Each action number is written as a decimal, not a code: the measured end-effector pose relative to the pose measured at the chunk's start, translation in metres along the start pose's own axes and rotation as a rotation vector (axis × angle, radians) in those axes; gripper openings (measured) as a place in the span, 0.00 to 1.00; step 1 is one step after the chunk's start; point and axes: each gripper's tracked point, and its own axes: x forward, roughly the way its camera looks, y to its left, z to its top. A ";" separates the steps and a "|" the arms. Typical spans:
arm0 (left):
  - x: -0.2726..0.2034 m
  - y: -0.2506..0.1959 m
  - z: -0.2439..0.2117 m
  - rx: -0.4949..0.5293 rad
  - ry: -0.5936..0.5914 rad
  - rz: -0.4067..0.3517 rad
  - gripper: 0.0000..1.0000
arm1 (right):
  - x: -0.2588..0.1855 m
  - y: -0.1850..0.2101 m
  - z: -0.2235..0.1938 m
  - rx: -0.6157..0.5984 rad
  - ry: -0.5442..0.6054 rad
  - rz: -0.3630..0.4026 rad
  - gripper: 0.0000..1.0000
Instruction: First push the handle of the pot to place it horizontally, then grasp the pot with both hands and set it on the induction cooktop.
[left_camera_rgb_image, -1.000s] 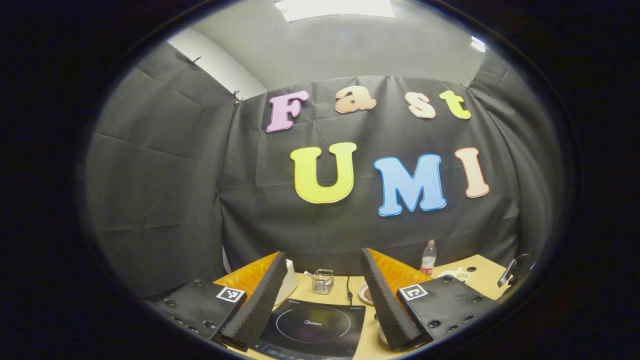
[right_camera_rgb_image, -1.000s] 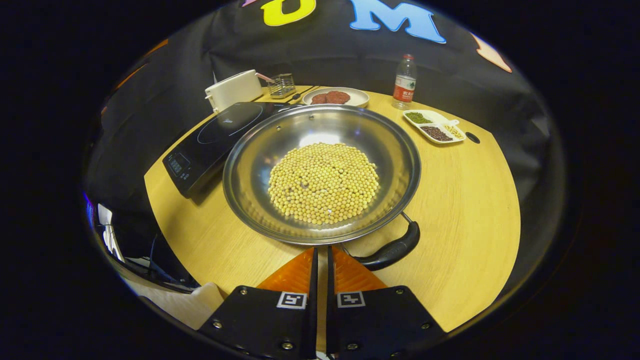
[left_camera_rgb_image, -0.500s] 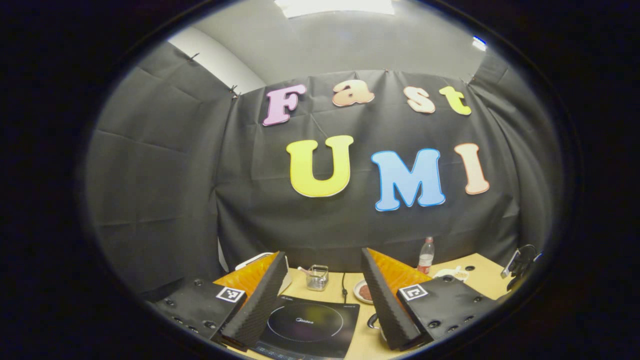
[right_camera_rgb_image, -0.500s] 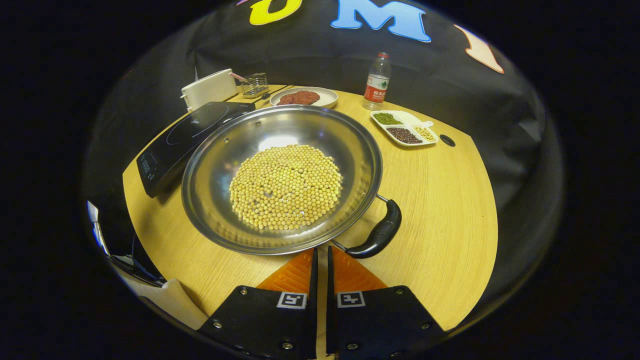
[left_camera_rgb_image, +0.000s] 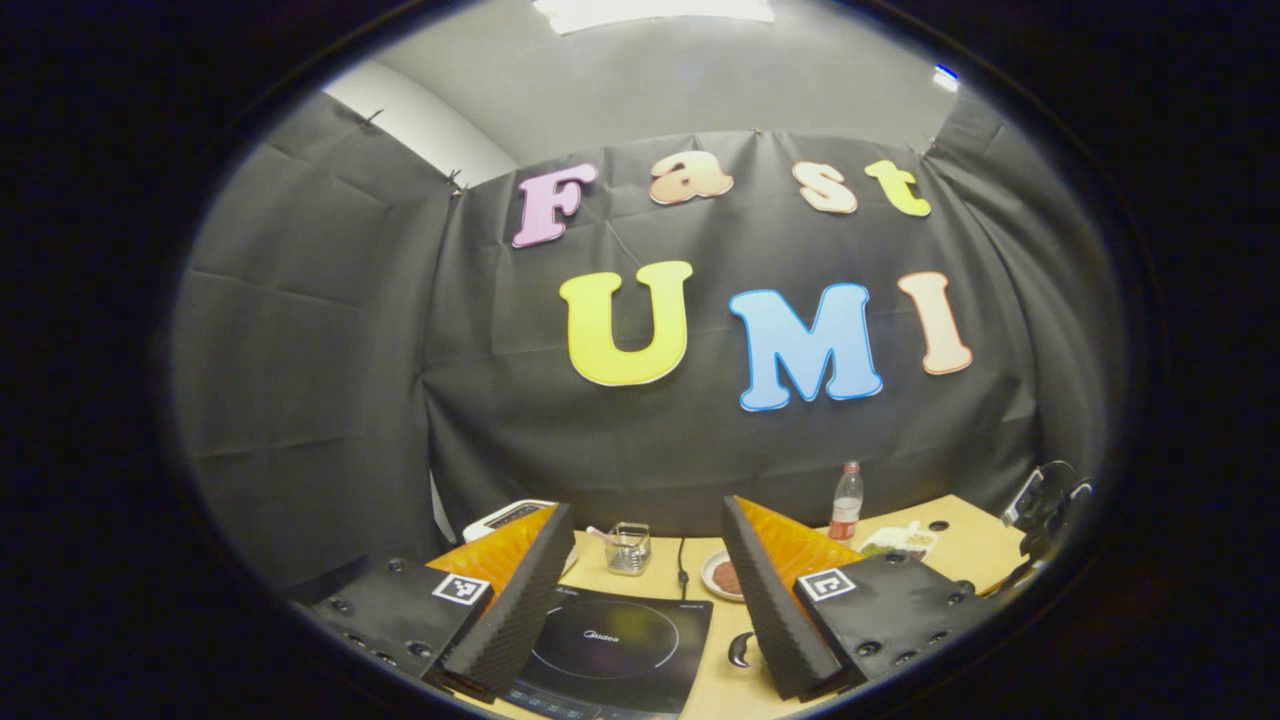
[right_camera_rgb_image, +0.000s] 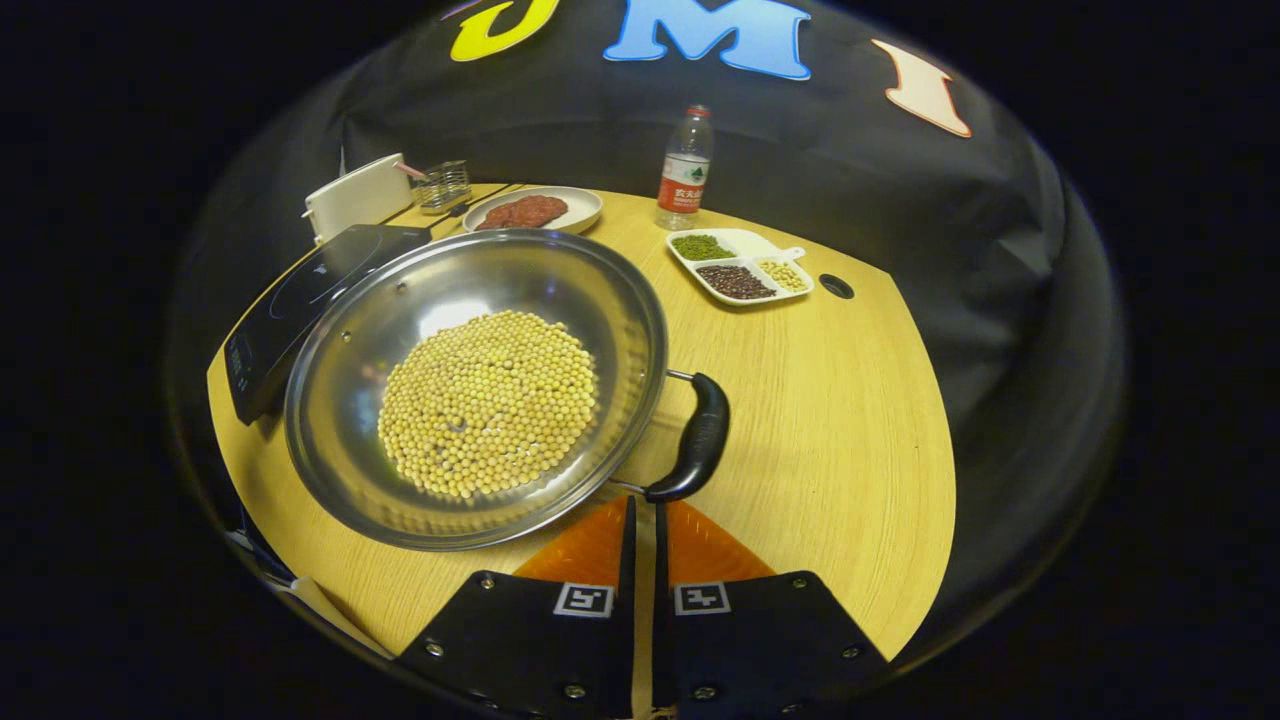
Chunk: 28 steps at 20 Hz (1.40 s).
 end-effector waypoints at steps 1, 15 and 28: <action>0.003 -0.002 -0.004 0.001 0.003 -0.004 0.97 | 0.000 -0.004 0.001 0.019 -0.012 -0.013 0.08; 0.045 -0.051 -0.097 -0.049 0.171 -0.185 0.97 | -0.048 -0.025 0.083 0.215 -0.380 -0.138 0.97; 0.069 -0.122 -0.247 -0.066 0.532 -0.351 0.97 | -0.013 -0.015 0.073 0.220 -0.286 -0.117 0.97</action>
